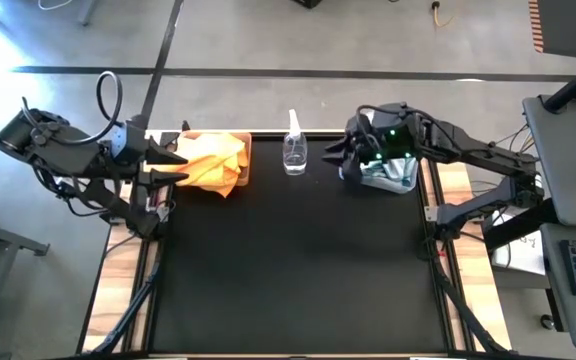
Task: Sort microfiber towel by color & place in baskets
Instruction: Return to Home Position
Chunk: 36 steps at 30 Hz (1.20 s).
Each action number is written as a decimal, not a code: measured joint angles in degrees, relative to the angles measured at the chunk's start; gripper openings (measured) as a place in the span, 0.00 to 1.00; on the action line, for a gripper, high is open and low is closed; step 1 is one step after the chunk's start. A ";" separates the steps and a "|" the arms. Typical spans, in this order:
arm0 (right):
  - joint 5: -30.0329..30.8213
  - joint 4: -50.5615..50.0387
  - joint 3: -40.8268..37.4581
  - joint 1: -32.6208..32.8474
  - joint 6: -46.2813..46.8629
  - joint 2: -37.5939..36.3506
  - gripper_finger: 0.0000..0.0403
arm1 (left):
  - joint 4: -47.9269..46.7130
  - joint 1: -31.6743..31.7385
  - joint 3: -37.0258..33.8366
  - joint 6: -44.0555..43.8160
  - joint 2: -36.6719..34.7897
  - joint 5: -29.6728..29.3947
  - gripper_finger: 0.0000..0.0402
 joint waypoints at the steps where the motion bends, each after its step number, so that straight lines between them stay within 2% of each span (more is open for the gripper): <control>1: -0.16 0.00 0.00 0.58 -0.22 0.00 0.30 | 0.00 0.00 0.00 0.06 -0.08 0.00 0.33; 5: -0.21 -0.02 0.00 2.57 2.41 0.00 0.29 | 0.00 0.00 0.00 0.30 -0.41 0.00 0.33; 16: -0.19 -0.37 0.00 2.97 25.56 0.00 0.27 | 0.18 0.00 0.00 -0.46 -0.49 0.02 0.33; 19: 0.27 -0.35 0.00 2.95 25.21 0.09 0.27 | 0.29 0.02 0.00 0.84 0.02 0.00 0.33; 24: 4.50 -0.35 0.00 2.83 26.54 0.11 0.28 | 0.49 0.00 0.00 9.06 0.73 -0.04 0.33; 31: -3.91 -0.04 0.00 3.25 22.63 0.35 0.29 | 1.42 0.00 -0.02 11.92 1.65 -0.06 0.33; 36: -4.36 2.21 0.00 6.27 18.85 0.79 0.27 | 2.67 0.00 -0.04 12.35 3.12 -0.02 0.33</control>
